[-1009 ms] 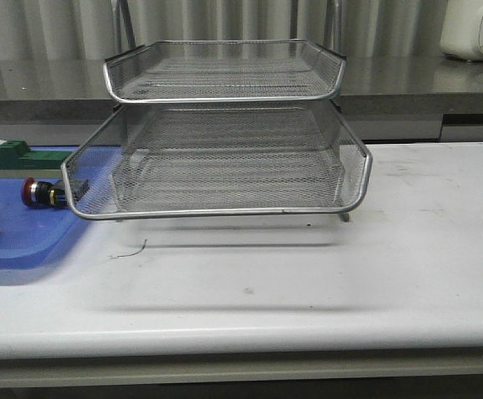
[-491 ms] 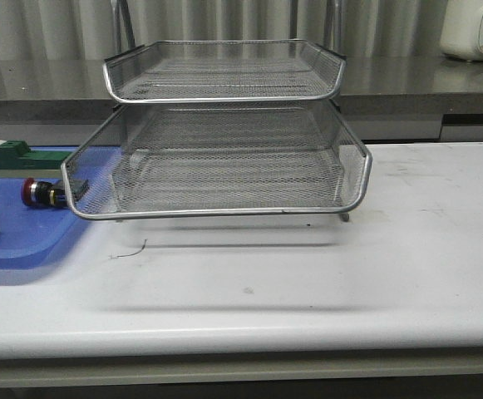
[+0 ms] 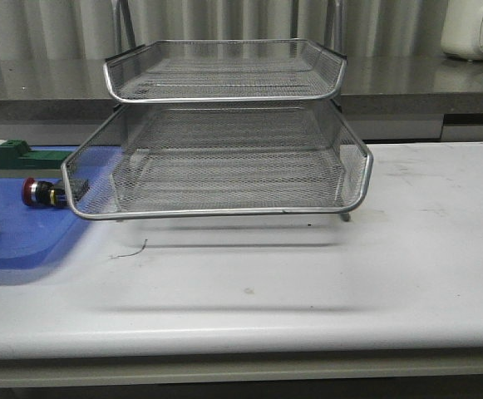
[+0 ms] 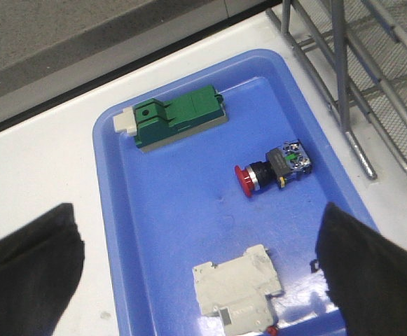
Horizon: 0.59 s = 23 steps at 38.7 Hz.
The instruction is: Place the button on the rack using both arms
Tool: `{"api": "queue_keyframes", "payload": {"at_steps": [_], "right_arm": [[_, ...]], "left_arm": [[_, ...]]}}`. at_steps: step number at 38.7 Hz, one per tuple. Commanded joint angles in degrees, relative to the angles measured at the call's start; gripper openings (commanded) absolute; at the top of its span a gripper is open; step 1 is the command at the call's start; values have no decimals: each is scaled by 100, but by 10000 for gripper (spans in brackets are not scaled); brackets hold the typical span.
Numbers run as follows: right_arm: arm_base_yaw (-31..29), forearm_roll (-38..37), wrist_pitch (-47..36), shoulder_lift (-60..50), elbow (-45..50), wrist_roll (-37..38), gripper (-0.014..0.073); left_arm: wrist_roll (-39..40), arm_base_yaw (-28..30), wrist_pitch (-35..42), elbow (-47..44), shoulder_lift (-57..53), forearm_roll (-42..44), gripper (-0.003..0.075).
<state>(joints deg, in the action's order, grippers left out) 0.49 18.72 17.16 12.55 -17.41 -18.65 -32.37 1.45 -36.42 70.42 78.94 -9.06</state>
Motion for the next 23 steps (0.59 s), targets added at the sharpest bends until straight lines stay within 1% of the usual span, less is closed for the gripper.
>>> {"api": "queue_keyframes", "payload": {"at_steps": [1, 7, 11, 23], "right_arm": [[0, 40, -446, 51, -148, -45, -61], [0, 40, -446, 51, -148, -45, -61], [0, 40, -446, 51, -148, -45, -61], [0, 40, -446, 51, -148, -45, -61]], "left_arm": [[-472, 8, 54, 699, 489, -185, 640], [-1240, 8, -897, 1754, 1744, -532, 640], [-1597, 8, -1259, 2287, 2313, -808, 640], [-1886, -5, -1938, 3575, 3743, -897, 640]]}}
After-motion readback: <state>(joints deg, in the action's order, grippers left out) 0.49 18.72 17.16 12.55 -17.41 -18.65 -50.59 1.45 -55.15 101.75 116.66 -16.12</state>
